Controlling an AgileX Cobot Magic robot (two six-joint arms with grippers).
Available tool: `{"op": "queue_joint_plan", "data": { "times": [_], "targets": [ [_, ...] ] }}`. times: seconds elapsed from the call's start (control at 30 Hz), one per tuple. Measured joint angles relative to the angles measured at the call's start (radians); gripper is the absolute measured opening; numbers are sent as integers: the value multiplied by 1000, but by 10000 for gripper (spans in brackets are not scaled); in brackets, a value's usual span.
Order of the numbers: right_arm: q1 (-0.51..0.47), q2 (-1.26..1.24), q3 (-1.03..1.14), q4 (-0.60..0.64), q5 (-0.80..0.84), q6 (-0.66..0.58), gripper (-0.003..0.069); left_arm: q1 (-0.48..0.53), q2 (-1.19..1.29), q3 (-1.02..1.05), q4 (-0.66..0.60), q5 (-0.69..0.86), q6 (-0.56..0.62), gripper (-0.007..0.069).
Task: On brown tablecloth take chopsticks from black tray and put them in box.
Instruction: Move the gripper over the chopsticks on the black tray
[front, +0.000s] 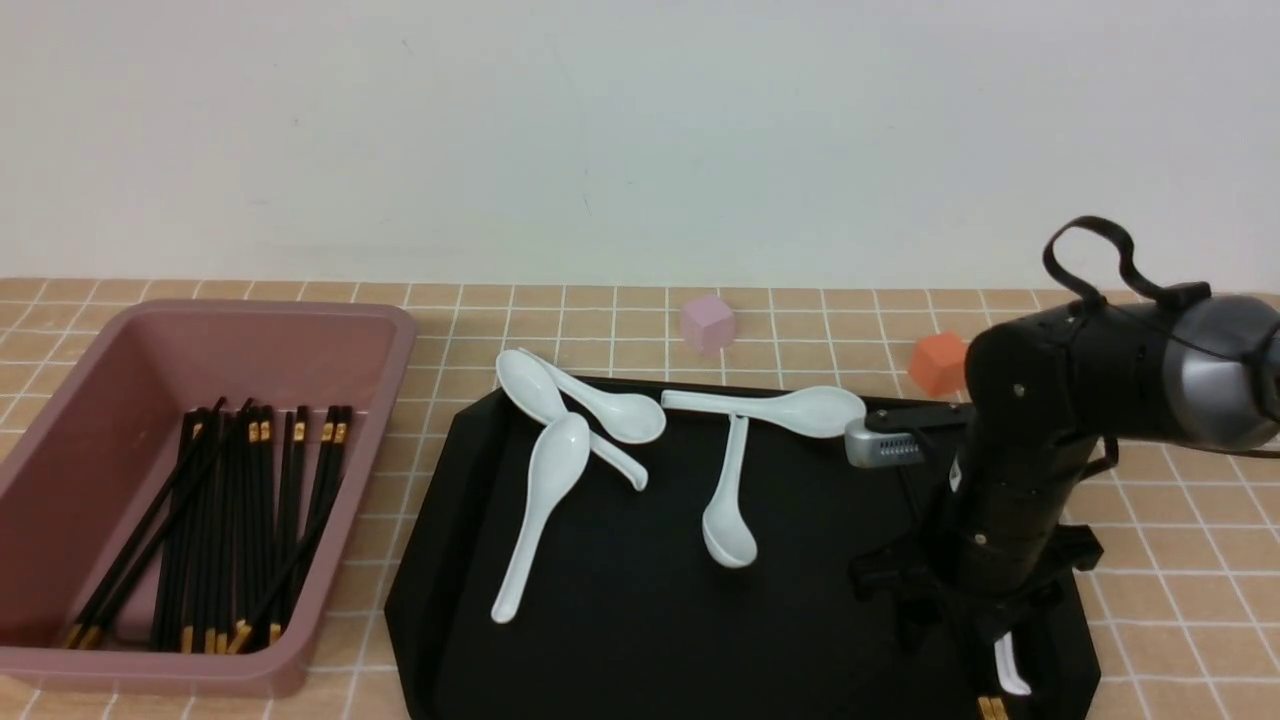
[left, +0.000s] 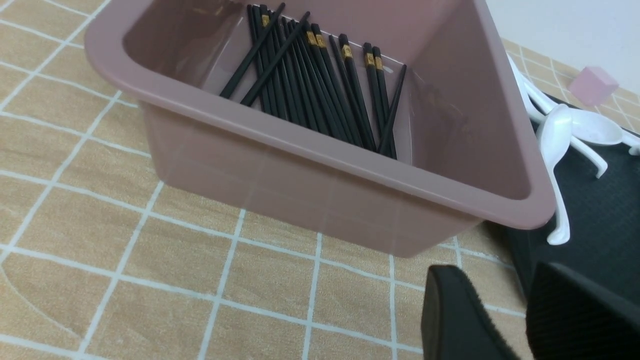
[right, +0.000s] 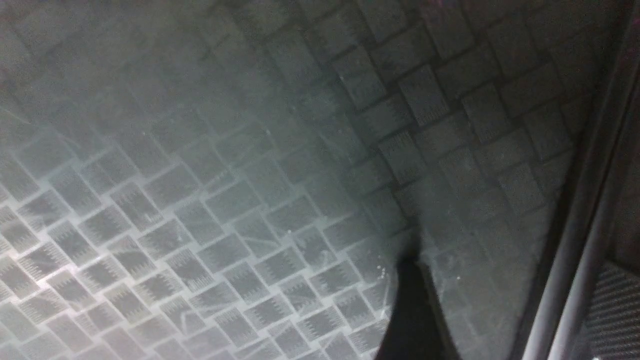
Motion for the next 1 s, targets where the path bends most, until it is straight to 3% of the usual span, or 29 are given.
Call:
{"op": "queue_joint_plan", "data": {
  "times": [0.3,0.4,0.57,0.67,1.0],
  "targets": [
    [2,20,-14,-18,26,-34,424,0,0,0,0,0,0,239],
    [2,30,-21,-21,39,-47,366,0,0,0,0,0,0,239],
    [-1,32,-25,-5,46,-68,204,0,0,0,0,0,0,239],
    [-7,32,-25,32,46,-83,153,0,0,0,0,0,0,239],
    [-5,32,-25,74,46,-104,175,0,0,0,0,0,0,239]
  ]
}}
